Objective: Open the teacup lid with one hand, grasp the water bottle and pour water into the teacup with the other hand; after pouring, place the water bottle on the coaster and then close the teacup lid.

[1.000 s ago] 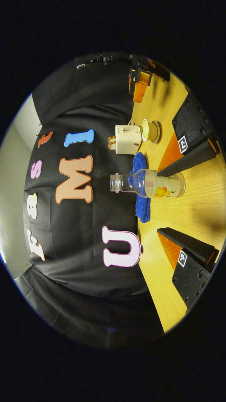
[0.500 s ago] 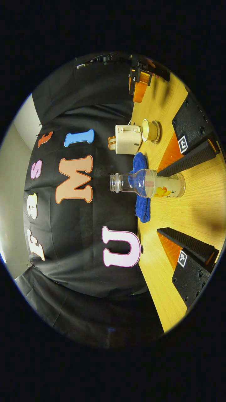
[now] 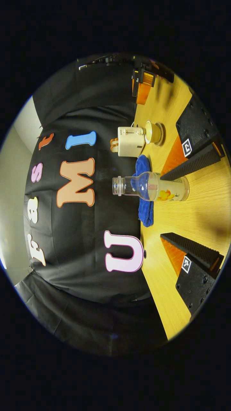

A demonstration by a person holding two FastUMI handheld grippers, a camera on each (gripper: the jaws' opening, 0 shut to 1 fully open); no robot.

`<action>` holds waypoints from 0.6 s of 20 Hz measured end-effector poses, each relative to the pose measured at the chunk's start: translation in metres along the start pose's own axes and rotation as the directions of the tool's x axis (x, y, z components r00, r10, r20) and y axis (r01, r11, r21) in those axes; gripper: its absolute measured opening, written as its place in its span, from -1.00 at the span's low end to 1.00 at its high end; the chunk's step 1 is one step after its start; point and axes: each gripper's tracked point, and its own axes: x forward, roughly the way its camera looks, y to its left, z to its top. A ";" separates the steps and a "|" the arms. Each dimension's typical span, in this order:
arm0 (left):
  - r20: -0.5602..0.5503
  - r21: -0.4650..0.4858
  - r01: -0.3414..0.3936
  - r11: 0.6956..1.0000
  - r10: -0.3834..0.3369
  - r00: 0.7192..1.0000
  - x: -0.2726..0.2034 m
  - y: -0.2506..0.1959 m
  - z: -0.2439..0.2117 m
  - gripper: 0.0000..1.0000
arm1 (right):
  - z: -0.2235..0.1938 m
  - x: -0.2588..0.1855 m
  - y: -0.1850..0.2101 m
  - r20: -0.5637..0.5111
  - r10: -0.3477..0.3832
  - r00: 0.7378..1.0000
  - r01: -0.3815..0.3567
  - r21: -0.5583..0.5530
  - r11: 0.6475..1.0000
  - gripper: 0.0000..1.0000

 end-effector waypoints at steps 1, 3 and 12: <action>0.001 0.000 0.000 1.000 0.000 1.000 0.000 0.000 0.001 0.90 | 0.000 0.002 0.001 0.001 0.004 1.000 -0.004 0.000 1.000 0.94; 0.000 0.000 -0.004 1.000 0.004 1.000 0.001 0.001 0.000 0.91 | -0.001 0.006 0.005 -0.001 0.020 1.000 -0.020 0.000 1.000 0.94; 0.001 0.001 -0.009 1.000 0.009 1.000 0.000 0.001 -0.001 0.90 | -0.007 0.052 0.028 -0.019 0.065 0.998 -0.065 -0.001 0.998 0.87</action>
